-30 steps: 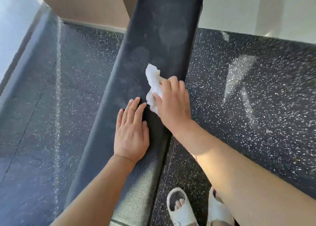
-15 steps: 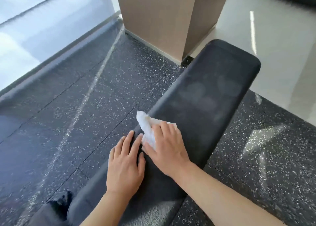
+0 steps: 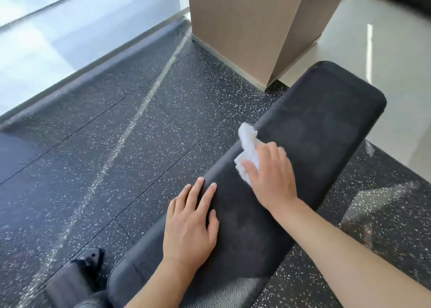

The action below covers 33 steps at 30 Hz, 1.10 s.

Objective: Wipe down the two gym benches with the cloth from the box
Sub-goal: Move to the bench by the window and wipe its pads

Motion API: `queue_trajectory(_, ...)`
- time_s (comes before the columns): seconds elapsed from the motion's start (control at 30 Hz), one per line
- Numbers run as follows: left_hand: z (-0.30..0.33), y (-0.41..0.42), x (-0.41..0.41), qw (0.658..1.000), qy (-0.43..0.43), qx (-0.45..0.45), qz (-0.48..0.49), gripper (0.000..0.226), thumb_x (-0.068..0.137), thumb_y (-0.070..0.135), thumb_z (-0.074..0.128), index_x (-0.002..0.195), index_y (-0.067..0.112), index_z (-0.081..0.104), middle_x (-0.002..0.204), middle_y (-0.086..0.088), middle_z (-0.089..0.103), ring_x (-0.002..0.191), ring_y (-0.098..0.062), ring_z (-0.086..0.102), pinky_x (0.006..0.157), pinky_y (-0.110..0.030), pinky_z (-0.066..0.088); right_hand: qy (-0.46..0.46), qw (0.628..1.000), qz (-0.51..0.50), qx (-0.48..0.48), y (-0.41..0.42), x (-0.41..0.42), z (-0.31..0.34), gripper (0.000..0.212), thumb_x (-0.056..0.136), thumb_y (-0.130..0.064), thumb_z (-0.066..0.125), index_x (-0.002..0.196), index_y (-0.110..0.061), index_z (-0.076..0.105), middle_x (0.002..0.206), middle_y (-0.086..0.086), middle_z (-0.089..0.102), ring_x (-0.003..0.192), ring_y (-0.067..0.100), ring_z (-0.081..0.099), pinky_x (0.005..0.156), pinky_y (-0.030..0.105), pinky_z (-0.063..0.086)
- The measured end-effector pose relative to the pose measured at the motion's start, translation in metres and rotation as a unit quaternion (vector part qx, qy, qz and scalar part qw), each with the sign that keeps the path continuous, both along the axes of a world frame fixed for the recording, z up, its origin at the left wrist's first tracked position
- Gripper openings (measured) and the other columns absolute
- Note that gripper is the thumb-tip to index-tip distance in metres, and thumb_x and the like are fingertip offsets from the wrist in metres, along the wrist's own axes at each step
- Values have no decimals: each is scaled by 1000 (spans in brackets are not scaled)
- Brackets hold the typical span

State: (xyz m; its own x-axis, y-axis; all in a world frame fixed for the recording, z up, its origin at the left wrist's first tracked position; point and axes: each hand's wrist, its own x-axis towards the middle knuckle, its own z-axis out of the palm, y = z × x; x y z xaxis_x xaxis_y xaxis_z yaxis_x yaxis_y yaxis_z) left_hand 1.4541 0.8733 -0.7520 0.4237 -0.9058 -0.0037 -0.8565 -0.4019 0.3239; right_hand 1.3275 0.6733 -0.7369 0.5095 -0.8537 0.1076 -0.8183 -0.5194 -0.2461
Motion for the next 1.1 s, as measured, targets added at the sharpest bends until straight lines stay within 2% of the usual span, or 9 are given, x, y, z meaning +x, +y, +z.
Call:
queue_trajectory(0.23,3,-2,-1,1000,0,15,3,59,98,41,48,157,33,46,166,2,41,147,-30,43,118,-46,33,-29,951,300,-62,19,-38,1,46,101,-48,51,116,-7,66,92,3,58,76,30,55,71,44,51)
queue_trajectory(0.3,4,-3,-1,1000,2,20,3,59,99,42,47,158,34,44,166,2,41,147,-30,43,118,-50,37,-27,970,233,-63,-22,-47,5,46,96,-48,52,119,-10,63,85,-2,52,73,33,57,64,44,52)
queue_trajectory(0.37,5,-3,-2,1000,0,29,5,60,99,42,46,159,35,43,166,3,40,147,-30,42,117,-53,39,-23,997,68,-1,-61,-59,4,45,99,-46,51,123,-9,59,101,5,55,93,36,55,72,46,50)
queue_trajectory(0.43,8,-4,-3,999,1,40,9,60,99,43,45,159,35,42,167,2,39,147,-30,42,117,-53,39,-36,997,-71,25,-73,-59,2,40,101,-41,54,126,-9,56,115,9,56,105,36,51,79,47,46)
queue_trajectory(0.5,11,-5,-3,999,-1,50,6,61,100,42,44,159,33,43,167,1,39,148,-31,42,117,-52,38,-32,991,-125,35,-50,-45,6,36,99,-36,58,124,-10,56,114,10,57,103,36,52,83,49,47)
queue_trajectory(0.6,21,-6,-7,997,3,79,3,60,101,40,42,160,30,43,168,-2,38,150,-33,41,118,-52,36,-15,997,-66,32,20,-31,12,32,91,-36,66,112,-14,57,101,7,58,91,32,54,81,46,47)
queue_trajectory(0.73,42,-12,-15,989,46,140,28,57,108,37,40,164,35,32,175,4,22,158,-31,26,126,-52,26,-15,993,83,77,89,-55,14,36,93,-36,71,121,-14,62,111,2,63,93,26,58,87,41,50)
queue_trajectory(0.9,104,-6,-24,986,103,113,68,46,106,32,52,151,29,55,159,5,48,146,-26,40,121,-47,34,-8,983,1,182,91,-95,66,32,100,-34,61,128,-18,58,112,-3,53,102,22,52,88,37,50)
queue_trajectory(1.1,193,0,-43,984,139,80,80,42,104,23,58,146,21,61,150,0,55,137,-29,47,117,-43,36,-57,976,-45,205,79,-120,168,31,103,-35,56,129,-19,56,112,-6,49,107,20,48,79,33,43)
